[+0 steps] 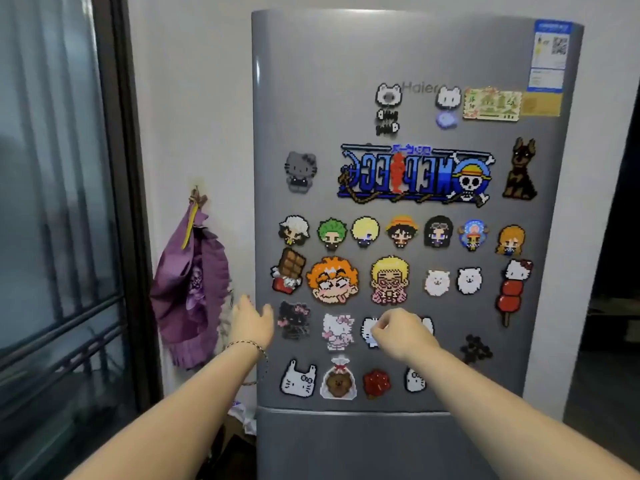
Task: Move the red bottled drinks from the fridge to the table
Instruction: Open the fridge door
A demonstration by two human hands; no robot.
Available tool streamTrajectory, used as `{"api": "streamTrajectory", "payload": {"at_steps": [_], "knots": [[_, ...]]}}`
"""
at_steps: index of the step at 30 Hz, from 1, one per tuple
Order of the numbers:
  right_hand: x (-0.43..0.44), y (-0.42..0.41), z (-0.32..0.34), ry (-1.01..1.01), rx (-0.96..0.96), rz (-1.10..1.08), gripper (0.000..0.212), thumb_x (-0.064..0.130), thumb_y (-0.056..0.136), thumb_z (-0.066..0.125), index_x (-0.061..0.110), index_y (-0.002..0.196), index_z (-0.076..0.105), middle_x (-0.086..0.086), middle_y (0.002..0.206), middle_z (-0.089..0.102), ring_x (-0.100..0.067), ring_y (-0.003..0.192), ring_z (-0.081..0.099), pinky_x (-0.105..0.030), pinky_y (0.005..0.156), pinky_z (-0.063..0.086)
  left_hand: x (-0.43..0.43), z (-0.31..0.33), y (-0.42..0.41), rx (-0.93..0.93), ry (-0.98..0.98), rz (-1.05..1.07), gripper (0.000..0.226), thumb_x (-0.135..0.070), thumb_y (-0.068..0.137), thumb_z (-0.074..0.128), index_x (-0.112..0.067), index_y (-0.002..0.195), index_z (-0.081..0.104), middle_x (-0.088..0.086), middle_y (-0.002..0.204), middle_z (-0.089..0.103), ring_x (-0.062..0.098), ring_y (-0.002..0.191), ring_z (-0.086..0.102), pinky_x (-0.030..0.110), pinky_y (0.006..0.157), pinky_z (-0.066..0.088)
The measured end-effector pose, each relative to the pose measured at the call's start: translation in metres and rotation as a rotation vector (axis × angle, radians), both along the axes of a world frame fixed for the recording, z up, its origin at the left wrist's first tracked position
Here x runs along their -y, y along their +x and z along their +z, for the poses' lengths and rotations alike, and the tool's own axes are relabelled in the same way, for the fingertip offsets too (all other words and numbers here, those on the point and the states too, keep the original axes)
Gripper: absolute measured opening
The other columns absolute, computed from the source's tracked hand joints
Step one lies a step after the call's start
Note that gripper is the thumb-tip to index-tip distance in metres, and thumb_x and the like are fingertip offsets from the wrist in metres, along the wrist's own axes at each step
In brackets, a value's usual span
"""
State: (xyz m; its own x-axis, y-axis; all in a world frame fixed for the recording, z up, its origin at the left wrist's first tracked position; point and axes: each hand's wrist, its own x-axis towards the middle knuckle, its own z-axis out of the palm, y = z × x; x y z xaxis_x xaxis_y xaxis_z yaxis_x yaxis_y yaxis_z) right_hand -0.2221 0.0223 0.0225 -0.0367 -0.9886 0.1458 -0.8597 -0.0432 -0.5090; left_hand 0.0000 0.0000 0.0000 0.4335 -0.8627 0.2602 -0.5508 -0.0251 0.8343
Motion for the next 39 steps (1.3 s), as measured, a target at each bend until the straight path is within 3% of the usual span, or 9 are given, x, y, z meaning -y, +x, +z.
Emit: {"api": "streamTrajectory", "payload": {"at_steps": [4,10,16,19,22,27,30,33,39], "knots": [[0.023,0.016,0.002,-0.009,-0.031,-0.077,0.031,0.027,0.092,0.046,0.007,0.101,0.068,-0.010,0.102,0.069,-0.029,0.095,0.063,-0.032,0.079,0.049,0.059,-0.006,0.023,-0.038,-0.066,-0.099,0.052,-0.029,0.099,0.039,-0.001,0.141,0.030,0.019,0.147,0.034,0.033,0.134,0.035,0.040,0.108,0.030],[0.033,0.021,0.001,-0.043,-0.075,-0.171,0.031,0.029,0.094,0.044,0.011,0.104,0.066,-0.007,0.107,0.068,-0.027,0.096,0.063,-0.033,0.080,0.050,0.091,-0.016,0.022,-0.099,-0.119,-0.104,0.043,-0.035,0.099,0.033,0.005,0.113,0.042,0.026,0.121,0.047,0.035,0.106,0.048,0.038,0.084,0.036],[0.007,0.025,-0.011,-0.127,0.028,-0.254,0.023,0.025,0.095,0.041,0.015,0.093,0.062,-0.004,0.100,0.068,-0.024,0.088,0.060,-0.028,0.069,0.044,0.093,-0.002,0.038,0.017,0.010,-0.202,0.048,-0.038,0.099,0.034,0.006,0.118,0.043,0.029,0.124,0.051,0.038,0.112,0.051,0.038,0.086,0.038],[-0.014,0.024,-0.011,-0.162,0.094,-0.233,0.023,0.024,0.094,0.043,0.015,0.101,0.064,-0.002,0.103,0.067,-0.021,0.089,0.062,-0.029,0.071,0.048,0.080,0.001,0.036,0.063,0.033,-0.184,0.049,-0.038,0.099,0.033,0.007,0.119,0.041,0.030,0.123,0.050,0.039,0.110,0.051,0.038,0.080,0.036],[-0.034,0.019,-0.006,-0.210,0.105,-0.198,0.025,0.026,0.095,0.044,0.016,0.109,0.063,-0.001,0.113,0.062,-0.018,0.092,0.060,-0.029,0.075,0.048,0.052,-0.004,0.028,0.078,-0.033,-0.143,0.048,-0.038,0.098,0.034,0.006,0.114,0.041,0.030,0.118,0.050,0.040,0.106,0.051,0.042,0.084,0.038],[-0.091,0.013,0.004,-0.343,0.105,-0.090,0.038,0.030,0.094,0.048,0.016,0.130,0.048,-0.001,0.135,0.042,-0.017,0.125,0.042,-0.031,0.099,0.037,-0.037,-0.006,0.013,0.155,-0.155,-0.190,0.042,-0.042,0.094,0.044,-0.001,0.101,0.046,0.020,0.104,0.056,0.032,0.094,0.054,0.043,0.081,0.046],[-0.136,0.013,0.008,-0.461,0.102,-0.031,0.052,0.033,0.094,0.049,0.013,0.140,0.035,0.000,0.141,0.034,-0.014,0.134,0.028,-0.028,0.108,0.027,-0.095,-0.005,-0.009,0.213,-0.232,-0.222,0.039,-0.041,0.091,0.050,-0.002,0.096,0.051,0.013,0.104,0.048,0.028,0.096,0.050,0.036,0.085,0.043],[-0.190,0.004,0.011,-0.576,0.048,0.027,0.063,0.035,0.093,0.051,0.010,0.144,0.025,-0.002,0.147,0.025,-0.017,0.138,0.020,-0.030,0.114,0.021,-0.160,-0.003,-0.049,0.242,-0.310,-0.275,0.040,-0.037,0.089,0.056,0.001,0.101,0.057,0.010,0.124,0.039,0.020,0.114,0.042,0.025,0.101,0.030],[-0.274,-0.020,0.018,-0.665,0.009,0.038,0.080,0.037,0.092,0.052,0.006,0.150,0.007,-0.006,0.153,0.012,-0.019,0.142,0.009,-0.031,0.118,0.013,-0.242,-0.002,-0.131,0.309,-0.390,-0.563,0.023,-0.011,0.081,0.068,-0.001,0.097,0.056,0.004,0.119,0.034,0.007,0.104,0.036,0.013,0.089,0.030]]}}
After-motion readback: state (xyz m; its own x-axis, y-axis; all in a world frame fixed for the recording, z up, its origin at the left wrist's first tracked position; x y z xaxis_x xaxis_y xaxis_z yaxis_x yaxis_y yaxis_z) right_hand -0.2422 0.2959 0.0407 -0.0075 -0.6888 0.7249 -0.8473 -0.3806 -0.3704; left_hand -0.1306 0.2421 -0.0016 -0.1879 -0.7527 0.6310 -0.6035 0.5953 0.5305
